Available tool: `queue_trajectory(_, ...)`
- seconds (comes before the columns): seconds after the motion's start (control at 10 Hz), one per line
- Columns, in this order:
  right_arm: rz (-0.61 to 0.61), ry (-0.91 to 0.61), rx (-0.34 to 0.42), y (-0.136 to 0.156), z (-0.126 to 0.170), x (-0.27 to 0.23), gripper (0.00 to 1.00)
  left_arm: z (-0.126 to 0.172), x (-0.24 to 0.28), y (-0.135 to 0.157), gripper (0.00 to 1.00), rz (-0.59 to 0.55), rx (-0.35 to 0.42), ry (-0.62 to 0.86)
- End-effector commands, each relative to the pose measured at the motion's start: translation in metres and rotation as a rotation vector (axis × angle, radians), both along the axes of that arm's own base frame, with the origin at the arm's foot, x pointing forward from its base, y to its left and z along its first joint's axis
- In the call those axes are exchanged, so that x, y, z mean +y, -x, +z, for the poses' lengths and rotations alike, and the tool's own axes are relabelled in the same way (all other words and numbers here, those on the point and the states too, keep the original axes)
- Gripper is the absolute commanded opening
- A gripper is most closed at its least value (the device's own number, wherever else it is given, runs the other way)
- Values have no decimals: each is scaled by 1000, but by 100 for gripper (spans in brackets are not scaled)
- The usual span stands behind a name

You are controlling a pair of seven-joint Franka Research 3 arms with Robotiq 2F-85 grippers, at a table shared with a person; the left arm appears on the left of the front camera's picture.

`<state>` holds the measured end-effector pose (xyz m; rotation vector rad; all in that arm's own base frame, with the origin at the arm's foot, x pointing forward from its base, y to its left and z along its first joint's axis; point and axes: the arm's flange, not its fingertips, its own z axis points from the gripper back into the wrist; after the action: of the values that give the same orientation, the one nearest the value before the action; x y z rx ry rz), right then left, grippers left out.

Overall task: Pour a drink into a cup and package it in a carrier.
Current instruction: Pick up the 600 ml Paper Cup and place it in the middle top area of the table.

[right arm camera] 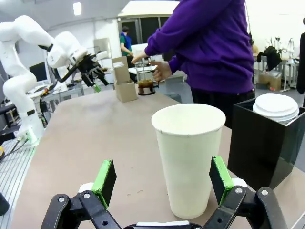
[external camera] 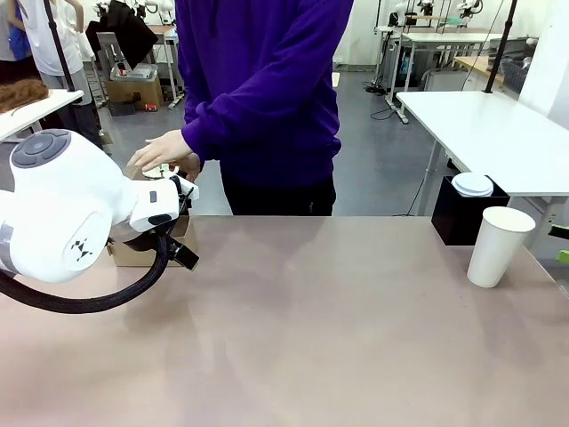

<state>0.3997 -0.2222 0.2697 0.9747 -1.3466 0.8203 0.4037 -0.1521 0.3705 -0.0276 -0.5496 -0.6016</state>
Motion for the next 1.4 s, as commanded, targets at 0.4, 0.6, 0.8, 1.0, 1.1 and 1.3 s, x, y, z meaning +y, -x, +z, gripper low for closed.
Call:
queue_trajectory(0.4,-87,30,-21,-16,-19,44,100,0,0,0,100,0,0,1)
queue_trajectory(0.6,-120,34,-23,-22,-24,50,100,0,0,0,100,0,0,1)
queue_trajectory(0.8,-138,40,-24,-30,-25,55,100,0,0,0,100,0,0,1)
queue_trajectory(1.0,-132,47,-5,-41,-27,61,100,0,0,0,100,0,0,1)
queue_trajectory(1.1,-130,49,8,-47,-28,64,100,0,0,0,100,0,0,1)
queue_trajectory(1.3,-123,49,23,-58,-29,72,100,0,0,0,100,0,0,1)
